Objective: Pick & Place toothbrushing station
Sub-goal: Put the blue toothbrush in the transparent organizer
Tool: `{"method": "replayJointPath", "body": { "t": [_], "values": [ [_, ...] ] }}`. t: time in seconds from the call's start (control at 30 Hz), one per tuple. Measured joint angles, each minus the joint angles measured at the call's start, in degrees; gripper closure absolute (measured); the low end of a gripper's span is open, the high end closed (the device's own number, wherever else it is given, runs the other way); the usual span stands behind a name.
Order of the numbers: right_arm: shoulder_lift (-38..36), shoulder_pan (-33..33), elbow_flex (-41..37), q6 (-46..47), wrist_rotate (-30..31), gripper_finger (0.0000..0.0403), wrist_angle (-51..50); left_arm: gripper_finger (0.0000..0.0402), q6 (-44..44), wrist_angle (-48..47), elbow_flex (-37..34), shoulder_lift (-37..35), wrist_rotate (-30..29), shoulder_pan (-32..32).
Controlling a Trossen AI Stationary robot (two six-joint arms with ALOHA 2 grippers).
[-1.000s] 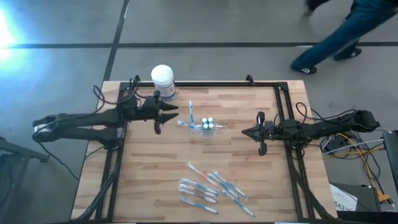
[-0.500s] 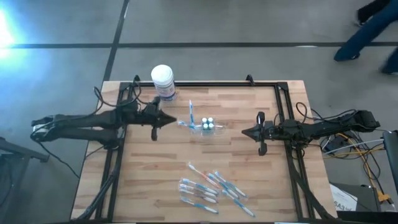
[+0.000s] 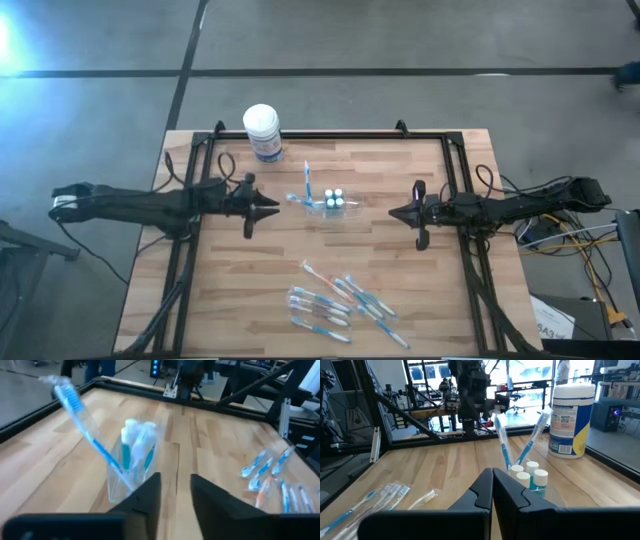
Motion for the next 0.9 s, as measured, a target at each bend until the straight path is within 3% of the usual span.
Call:
{"method": "replayJointPath", "body": {
  "t": [0.23,0.37,0.9],
  "values": [
    [0.00,0.00,0.00,-0.22,0.00,0.0394,0.05,0.0178,1.19,16.38,-6.23,2.71,-0.81,-0.02],
    [0.00,0.00,0.00,-0.22,0.02,0.0394,0.05,0.0139,1.34,18.64,-6.80,5.31,-3.37,-0.02],
    [0.00,0.00,0.00,-0.31,0.04,0.0394,0.05,0.0126,0.79,27.55,-3.10,20.30,-3.57,-0.04]
  ]
}}
